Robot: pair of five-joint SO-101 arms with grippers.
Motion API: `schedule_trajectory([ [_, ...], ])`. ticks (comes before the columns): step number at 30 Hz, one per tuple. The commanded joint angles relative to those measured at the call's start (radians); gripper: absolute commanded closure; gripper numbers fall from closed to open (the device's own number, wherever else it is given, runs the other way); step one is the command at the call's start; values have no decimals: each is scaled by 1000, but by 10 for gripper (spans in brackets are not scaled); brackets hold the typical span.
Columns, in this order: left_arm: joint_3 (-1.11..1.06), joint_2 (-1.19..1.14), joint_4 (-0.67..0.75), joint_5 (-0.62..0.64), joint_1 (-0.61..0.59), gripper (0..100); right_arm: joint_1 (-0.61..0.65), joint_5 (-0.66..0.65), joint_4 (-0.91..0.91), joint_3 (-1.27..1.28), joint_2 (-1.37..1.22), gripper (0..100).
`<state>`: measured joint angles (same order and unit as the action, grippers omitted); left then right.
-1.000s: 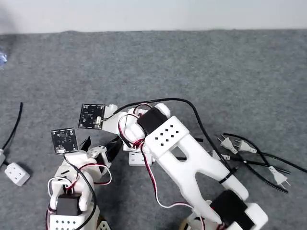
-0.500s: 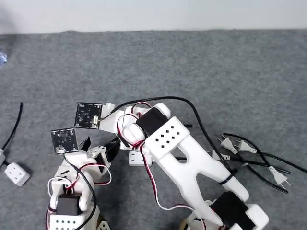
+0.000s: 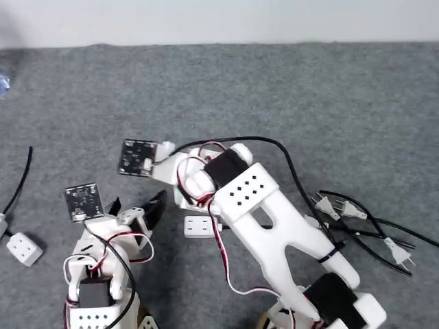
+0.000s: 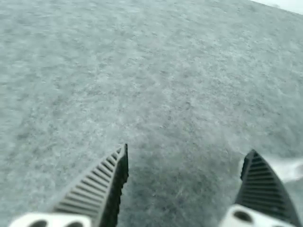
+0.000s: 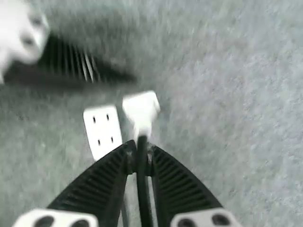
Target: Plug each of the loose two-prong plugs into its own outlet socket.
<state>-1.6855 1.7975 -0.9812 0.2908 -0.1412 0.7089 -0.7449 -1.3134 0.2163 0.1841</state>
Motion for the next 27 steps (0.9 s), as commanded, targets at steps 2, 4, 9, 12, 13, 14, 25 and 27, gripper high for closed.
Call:
schedule_trajectory([
  [2,7,6,14,8,-23,641,-68,-41,74,101,42,989],
  [4,7,6,14,8,-23,641,-105,-63,133,169,41,989],
  [9,4,6,11,8,-23,641,-237,-140,278,331,39,989],
  [12,4,6,11,8,-23,641,-320,-203,300,384,39,989],
  [13,4,6,11,8,-23,641,-340,-215,300,394,39,983],
  [14,4,6,11,8,-23,641,-352,-218,297,402,39,983],
  [25,4,6,9,6,-28,641,-213,-216,259,379,39,615],
  [27,4,6,9,6,-28,641,-185,-216,257,351,31,637],
])
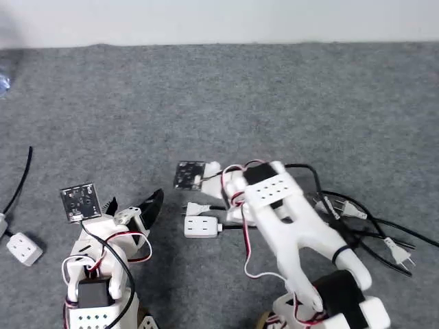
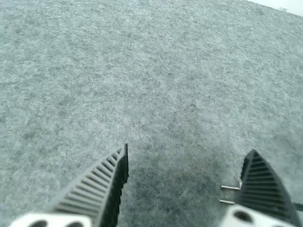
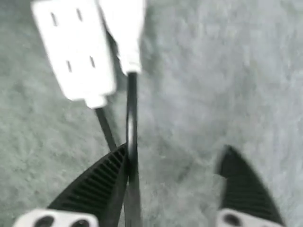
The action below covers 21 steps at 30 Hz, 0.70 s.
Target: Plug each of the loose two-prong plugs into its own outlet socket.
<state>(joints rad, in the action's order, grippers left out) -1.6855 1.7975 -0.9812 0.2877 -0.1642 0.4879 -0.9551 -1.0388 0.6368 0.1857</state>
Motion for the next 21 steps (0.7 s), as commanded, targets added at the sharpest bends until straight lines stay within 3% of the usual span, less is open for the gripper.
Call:
schedule_trajectory([
  [1,4,6,9,9,-5,641,47,-6,-27,-87,18,651],
  [9,4,6,9,9,-6,641,108,-8,-213,-341,-265,674],
  [21,4,6,9,9,-6,641,173,2,-229,-681,-598,674],
])
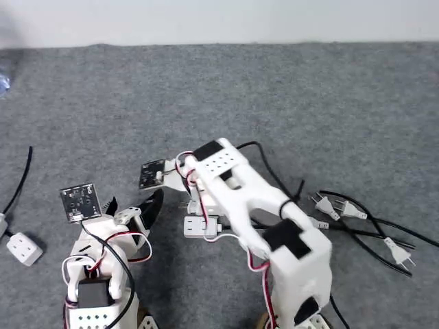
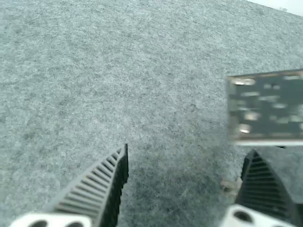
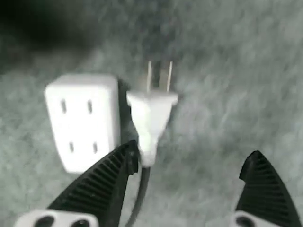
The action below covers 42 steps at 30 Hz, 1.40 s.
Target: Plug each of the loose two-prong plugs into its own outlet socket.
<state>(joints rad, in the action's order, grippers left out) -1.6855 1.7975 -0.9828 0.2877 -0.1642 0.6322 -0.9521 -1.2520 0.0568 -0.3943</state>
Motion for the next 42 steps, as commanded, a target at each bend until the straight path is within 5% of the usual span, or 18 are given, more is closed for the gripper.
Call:
schedule_trajectory([
  [1,4,6,11,9,-6,641,39,12,-16,-118,-31,674],
  [9,4,6,11,9,-6,641,82,25,-50,-193,-77,701],
  [15,4,6,9,9,-6,641,47,23,-51,-192,-77,995],
  [21,4,6,-11,9,-2,641,19,23,-70,-193,-62,798],
  [42,4,6,-11,9,0,641,-56,23,-108,-359,-39,790],
])
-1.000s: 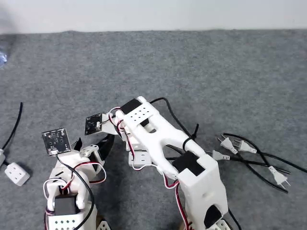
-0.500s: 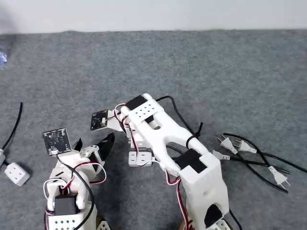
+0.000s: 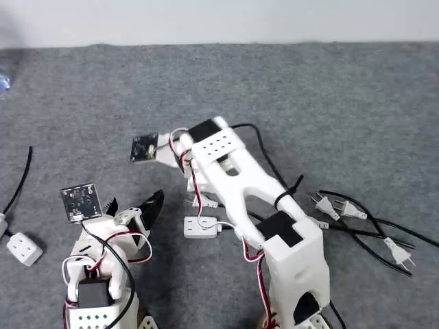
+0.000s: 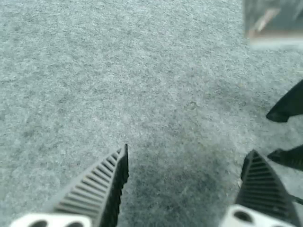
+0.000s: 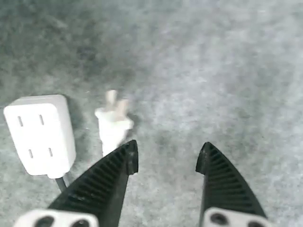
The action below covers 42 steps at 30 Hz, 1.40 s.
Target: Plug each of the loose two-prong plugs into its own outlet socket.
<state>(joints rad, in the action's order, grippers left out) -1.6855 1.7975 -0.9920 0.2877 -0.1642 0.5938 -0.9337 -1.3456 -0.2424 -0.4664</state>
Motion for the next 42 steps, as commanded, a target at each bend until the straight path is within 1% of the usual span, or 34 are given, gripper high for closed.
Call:
schedule_trajectory([
  [1,4,6,-2,9,0,641,-19,5,-15,-60,24,790],
  [6,4,6,-2,9,0,641,-19,5,-28,-63,19,790],
  [12,4,5,-2,9,0,641,45,12,-157,-83,137,800],
  [13,4,5,-2,9,-2,641,51,12,-160,-72,137,830],
  [16,4,5,-3,9,-5,641,54,12,-147,-8,131,998],
  [18,4,3,-3,9,-5,641,54,11,-122,52,119,960],
  [20,4,3,-3,9,-5,641,54,11,-73,104,107,997],
  [21,4,3,-3,9,-5,641,53,9,-45,127,101,985],
  [24,4,3,-3,9,-5,641,54,6,13,164,82,991],
  [28,4,3,-3,9,-2,641,56,6,47,167,61,991],
  [38,4,3,-3,9,-2,641,50,5,211,166,-30,991],
  [42,2,3,-3,9,-2,641,48,5,183,141,-18,991],
])
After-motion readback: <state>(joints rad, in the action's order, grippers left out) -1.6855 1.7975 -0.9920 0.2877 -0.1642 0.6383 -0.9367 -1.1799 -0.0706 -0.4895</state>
